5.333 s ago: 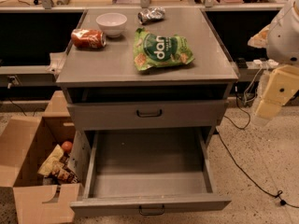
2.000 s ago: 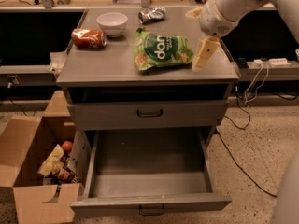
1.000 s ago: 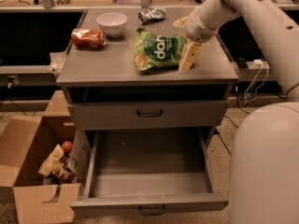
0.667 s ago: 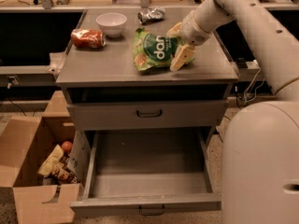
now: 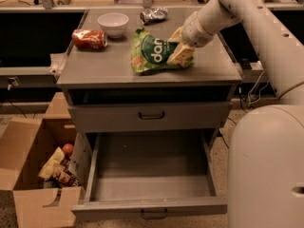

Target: Place green rice chip bag into middle drawer

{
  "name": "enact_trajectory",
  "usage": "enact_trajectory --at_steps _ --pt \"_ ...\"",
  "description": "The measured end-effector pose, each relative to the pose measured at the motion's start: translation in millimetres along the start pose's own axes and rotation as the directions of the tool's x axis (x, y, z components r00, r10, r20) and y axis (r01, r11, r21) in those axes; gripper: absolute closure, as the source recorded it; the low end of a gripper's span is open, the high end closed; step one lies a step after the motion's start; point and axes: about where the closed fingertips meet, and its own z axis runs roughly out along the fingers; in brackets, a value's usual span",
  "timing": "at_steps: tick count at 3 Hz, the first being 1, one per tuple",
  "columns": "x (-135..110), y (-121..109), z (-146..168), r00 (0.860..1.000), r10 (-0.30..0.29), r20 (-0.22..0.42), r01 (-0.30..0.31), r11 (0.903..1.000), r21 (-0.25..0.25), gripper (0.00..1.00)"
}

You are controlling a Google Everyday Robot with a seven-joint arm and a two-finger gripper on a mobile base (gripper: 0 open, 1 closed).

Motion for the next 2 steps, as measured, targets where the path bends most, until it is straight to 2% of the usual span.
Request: enact_trajectory --at_steps 1,2 --pt "-26.7 7.5 -33.2 0.994 -0.061 0.090 0.057 0.9971 0.051 0.91" --pt "-74.3 34.6 -100.4 0.961 -0.160 0.226 0.131 0.9819 0.136 1.00"
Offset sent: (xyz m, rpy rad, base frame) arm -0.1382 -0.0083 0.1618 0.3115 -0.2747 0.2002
